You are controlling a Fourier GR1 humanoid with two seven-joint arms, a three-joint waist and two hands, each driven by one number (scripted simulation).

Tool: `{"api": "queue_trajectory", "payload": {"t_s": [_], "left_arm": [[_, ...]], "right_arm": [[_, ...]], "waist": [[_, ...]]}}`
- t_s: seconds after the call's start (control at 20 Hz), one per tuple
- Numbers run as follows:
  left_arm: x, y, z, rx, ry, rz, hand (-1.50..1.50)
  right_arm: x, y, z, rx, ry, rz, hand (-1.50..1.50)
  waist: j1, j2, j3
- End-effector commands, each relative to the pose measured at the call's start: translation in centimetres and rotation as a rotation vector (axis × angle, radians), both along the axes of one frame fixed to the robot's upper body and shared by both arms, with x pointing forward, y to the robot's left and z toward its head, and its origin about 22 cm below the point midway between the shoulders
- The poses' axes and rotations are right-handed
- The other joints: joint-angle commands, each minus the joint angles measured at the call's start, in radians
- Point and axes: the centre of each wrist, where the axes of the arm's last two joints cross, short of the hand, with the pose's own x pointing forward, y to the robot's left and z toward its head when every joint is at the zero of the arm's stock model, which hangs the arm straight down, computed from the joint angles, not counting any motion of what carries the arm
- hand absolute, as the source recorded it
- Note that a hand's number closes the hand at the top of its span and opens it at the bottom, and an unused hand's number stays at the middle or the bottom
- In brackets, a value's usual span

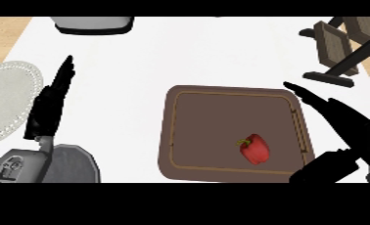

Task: Pick the bell pepper from the tray and place it in the tiered basket

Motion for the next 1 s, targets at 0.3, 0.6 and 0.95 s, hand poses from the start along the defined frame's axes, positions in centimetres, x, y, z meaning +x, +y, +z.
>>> {"api": "queue_trajectory", "payload": {"t_s": [0.3,0.6,0.95], "left_arm": [[-1.4,-1.3,-0.5,0.005,-0.009,-0.014,0.00],[-0.6,1.0,-0.8,0.002,-0.002,-0.004,0.00],[-1.0,-0.5,0.9,-0.011,0.006,0.001,0.00]], "right_arm": [[0.6,0.6,-2.0,-0.084,0.068,0.011,-1.50],[-0.6,1.5,-3.2,-0.134,0.030,0.033,-1.50],[-3.1,2.6,-4.5,-0.209,-0.027,0.043,-1.50]], "waist": [[-0.003,-0.001,0.001],[-0.005,-0.001,0.001],[-0.005,-0.002,0.001]]}}
